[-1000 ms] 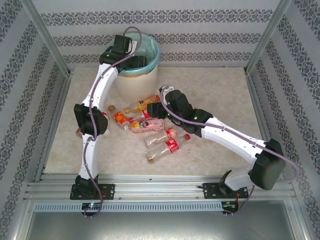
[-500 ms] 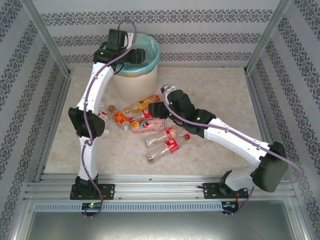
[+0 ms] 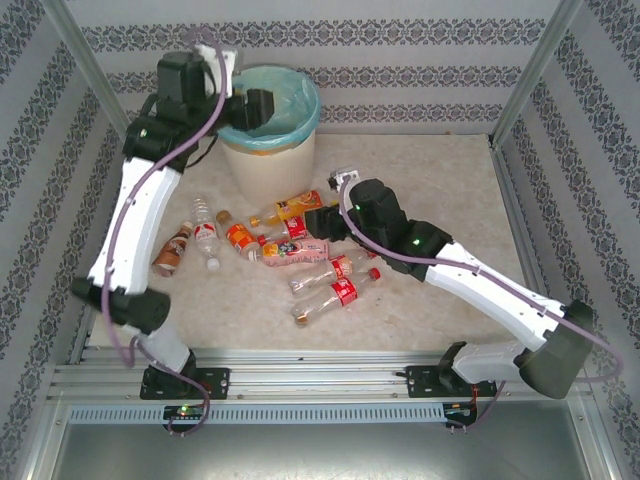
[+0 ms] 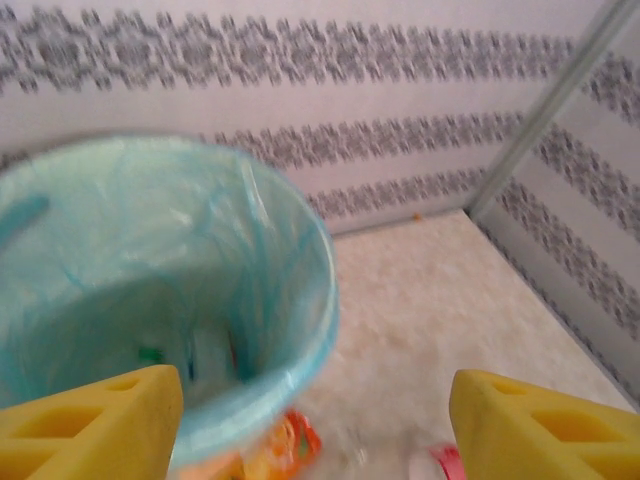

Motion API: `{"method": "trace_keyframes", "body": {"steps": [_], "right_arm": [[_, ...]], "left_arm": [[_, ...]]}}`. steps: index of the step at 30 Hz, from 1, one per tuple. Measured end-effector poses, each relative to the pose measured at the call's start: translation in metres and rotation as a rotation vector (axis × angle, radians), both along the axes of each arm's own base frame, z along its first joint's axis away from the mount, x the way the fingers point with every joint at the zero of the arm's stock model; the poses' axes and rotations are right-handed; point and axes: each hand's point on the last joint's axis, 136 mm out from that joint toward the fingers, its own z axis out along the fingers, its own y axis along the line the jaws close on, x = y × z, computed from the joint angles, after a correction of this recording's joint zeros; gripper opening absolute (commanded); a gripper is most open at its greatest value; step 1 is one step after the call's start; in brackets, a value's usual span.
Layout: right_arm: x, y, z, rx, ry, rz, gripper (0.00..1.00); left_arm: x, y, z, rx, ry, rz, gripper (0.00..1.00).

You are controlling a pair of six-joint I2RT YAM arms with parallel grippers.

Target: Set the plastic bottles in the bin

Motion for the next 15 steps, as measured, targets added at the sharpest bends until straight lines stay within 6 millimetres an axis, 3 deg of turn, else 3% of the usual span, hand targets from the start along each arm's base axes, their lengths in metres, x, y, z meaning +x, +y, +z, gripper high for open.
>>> {"method": "trace_keyframes", "body": {"steps": [8,11,15], "right_arm": [[-0.012,-0.018,-0.051,-0.136,0.101,0.013,0.64],[-0.018,-0.017,-0.067,-0.169,0.138,0.04,0.63],[-0.016,-0.007,-0.087,-0.197,0.188,0.071,0.62]], "left_arm": [[-0.094,0.016,-0.058,0.014,0.026,-0.041,0.69],[-0.115,0.023,-0.086,0.029,0.064,-0.032,0.71],[-0.126,0.041,-0.144,0.08,0.202,0.056,0.71]]}}
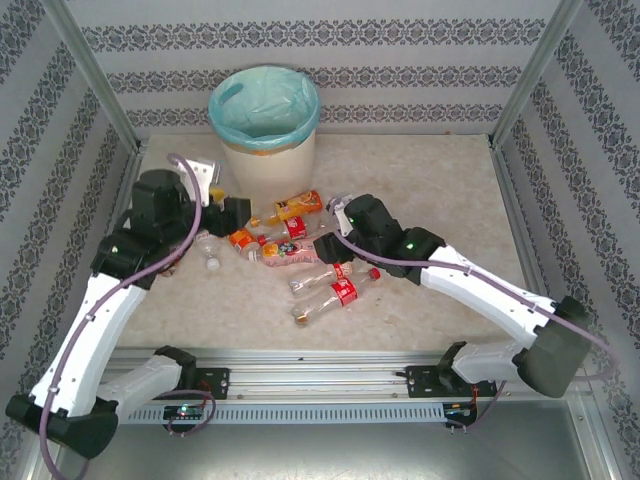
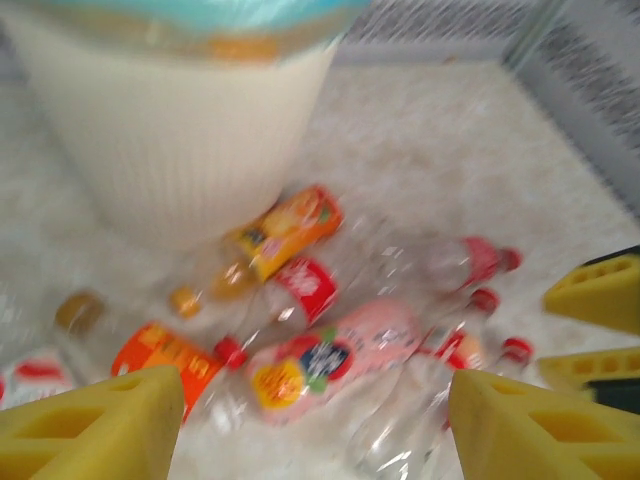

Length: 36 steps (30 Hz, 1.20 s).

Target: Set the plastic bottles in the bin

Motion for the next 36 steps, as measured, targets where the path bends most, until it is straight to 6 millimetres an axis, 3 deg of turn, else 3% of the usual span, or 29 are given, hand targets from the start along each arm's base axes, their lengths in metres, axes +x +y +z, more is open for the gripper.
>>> {"method": "trace_keyframes", "body": {"steps": [3,6,13,18,22,24,36], "right_arm": [[0.002,0.018,-0.012,-0.014,0.037,0.033,0.62],[0.001,0.041,-0.014,-0.01,0.054,0.08,0.62],[-0.014,0.103,0.0,0.056,0.051,0.203,0.62],[-0.037,0.133,0.0,0.094,0.065,0.275,0.62],[-0.051,0.145,-0.006,0.104,0.092,0.312,0.62],[-0.055,0.148,-0.006,0.11,0.098,0.322,0.62],[-0.056,0.143,-0.008,0.113,0.08,0.321,0.63]], "left_arm": [[-0.001,0.017,-0.045,0.054,0.115,0.093,0.71],[0.003,0.036,-0.076,0.065,0.197,0.186,0.71],[0.038,0.093,-0.115,0.061,0.328,0.409,0.74],[0.056,0.171,-0.151,0.025,0.456,0.608,0.74],[0.048,0.22,-0.178,-0.023,0.542,0.72,0.77],[0.045,0.227,-0.185,-0.031,0.563,0.727,0.79],[0.045,0.22,-0.228,-0.023,0.692,0.646,0.8]]}}
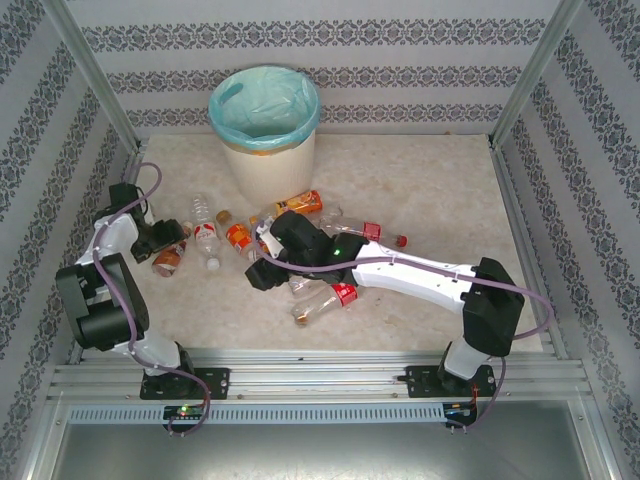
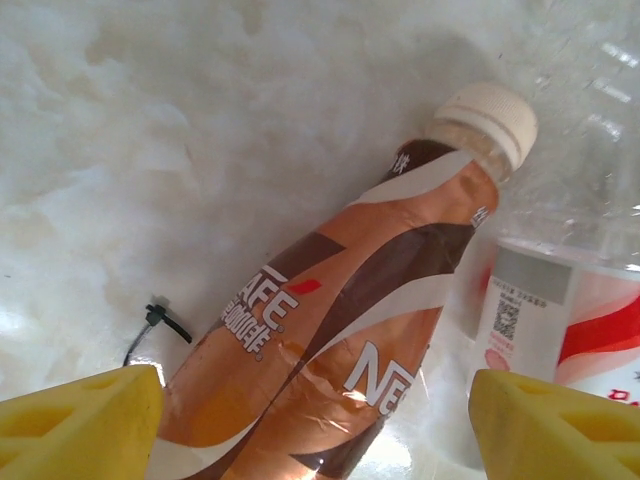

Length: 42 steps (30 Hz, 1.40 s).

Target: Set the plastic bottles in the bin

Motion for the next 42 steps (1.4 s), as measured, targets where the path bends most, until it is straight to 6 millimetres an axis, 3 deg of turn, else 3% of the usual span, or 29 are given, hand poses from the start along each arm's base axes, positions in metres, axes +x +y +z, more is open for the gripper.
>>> {"method": "trace_keyframes", "body": {"steps": [4,14,24,32,35,38,42], "right_arm": [[0.0,-0.001,-0.002,-0.003,0.001,-0.001,0.63],[0.0,0.003,-0.002,0.007,0.002,0.006,0.66],[0.005,0.013,-0.011,-0.006,0.015,0.011,0.68],[0.005,0.013,-0.012,-0.006,0.015,0.011,0.68],[0.005,0.013,-0.012,-0.007,0.015,0.01,0.68],[0.006,0.012,-0.011,-0.008,0.012,0.006,0.68],[0.007,0.01,-0.001,0.006,-0.006,-0.003,0.67]], "left_arm": [[-0.003,-0.005,-0.015,-0.019,0.048,-0.018,0.79],[-0.01,-0.026,-0.028,-0.008,0.133,-0.097,0.72],[-0.015,-0.027,-0.035,0.0,0.169,-0.111,0.59],[-0.017,-0.019,-0.033,0.042,0.185,-0.1,0.57],[-0.017,-0.015,-0.025,0.067,0.168,-0.088,0.56],[-0.014,-0.011,-0.002,0.107,0.106,-0.069,0.55],[-0.004,-0.004,0.051,0.172,-0.044,-0.033,0.53]]}}
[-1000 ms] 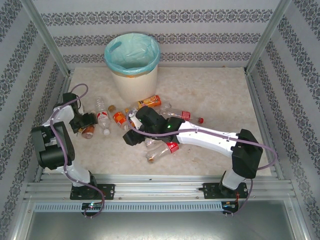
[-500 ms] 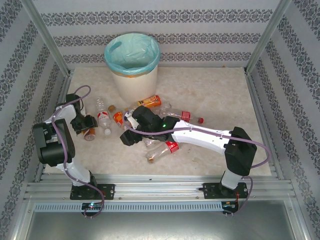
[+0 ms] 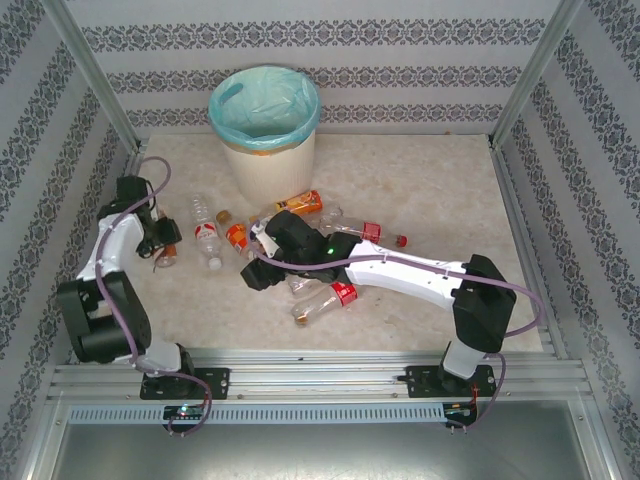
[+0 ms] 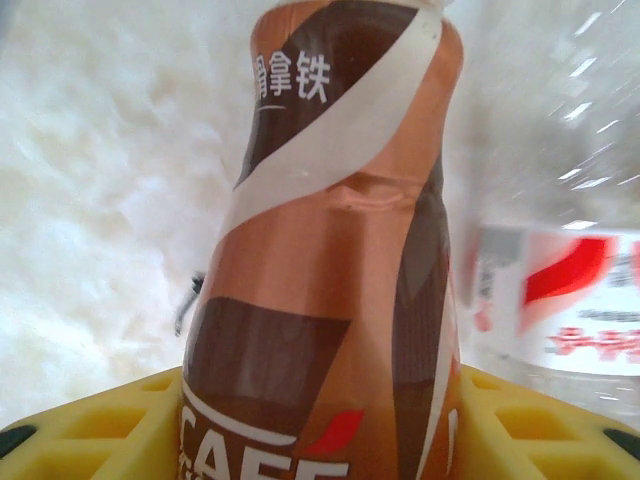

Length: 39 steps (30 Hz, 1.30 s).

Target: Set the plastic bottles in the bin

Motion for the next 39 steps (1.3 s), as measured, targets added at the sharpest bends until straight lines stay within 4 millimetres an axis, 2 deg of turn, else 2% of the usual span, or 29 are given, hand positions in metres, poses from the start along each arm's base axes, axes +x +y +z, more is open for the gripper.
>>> {"method": "trace_keyframes", "body": {"steps": [5,9,12,16,21,26,31,34,39], "right_arm": [[0.008,-0.009,0.036,0.075,-0.049,-0.027,0.67],[0.027,-0.015,0.062,0.125,-0.085,-0.067,0.67],[0.045,-0.021,0.081,0.153,-0.117,-0.098,0.67],[0.072,-0.032,0.113,0.205,-0.163,-0.154,0.67],[0.107,-0.055,0.142,0.257,-0.197,-0.247,0.67],[0.13,-0.074,0.147,0.271,-0.203,-0.33,0.66],[0.139,-0.08,0.152,0.284,-0.217,-0.372,0.67],[0.141,-0.08,0.155,0.302,-0.221,-0.385,0.66],[0.139,-0.083,0.16,0.323,-0.222,-0.392,0.66]], "left_arm": [[0.012,0.002,0.074,0.045,-0.201,0.019,0.51],[0.024,-0.01,0.133,0.057,-0.345,-0.011,0.51],[0.038,-0.035,0.173,0.06,-0.436,-0.082,0.51],[0.058,-0.08,0.221,0.054,-0.529,-0.205,0.51],[0.086,-0.125,0.262,0.043,-0.615,-0.319,0.5],[0.123,-0.165,0.274,0.038,-0.658,-0.426,0.51],[0.168,-0.21,0.263,0.024,-0.687,-0.54,0.51],[0.191,-0.226,0.249,0.017,-0.69,-0.572,0.51],[0.221,-0.233,0.238,0.028,-0.697,-0.578,0.52]]}}
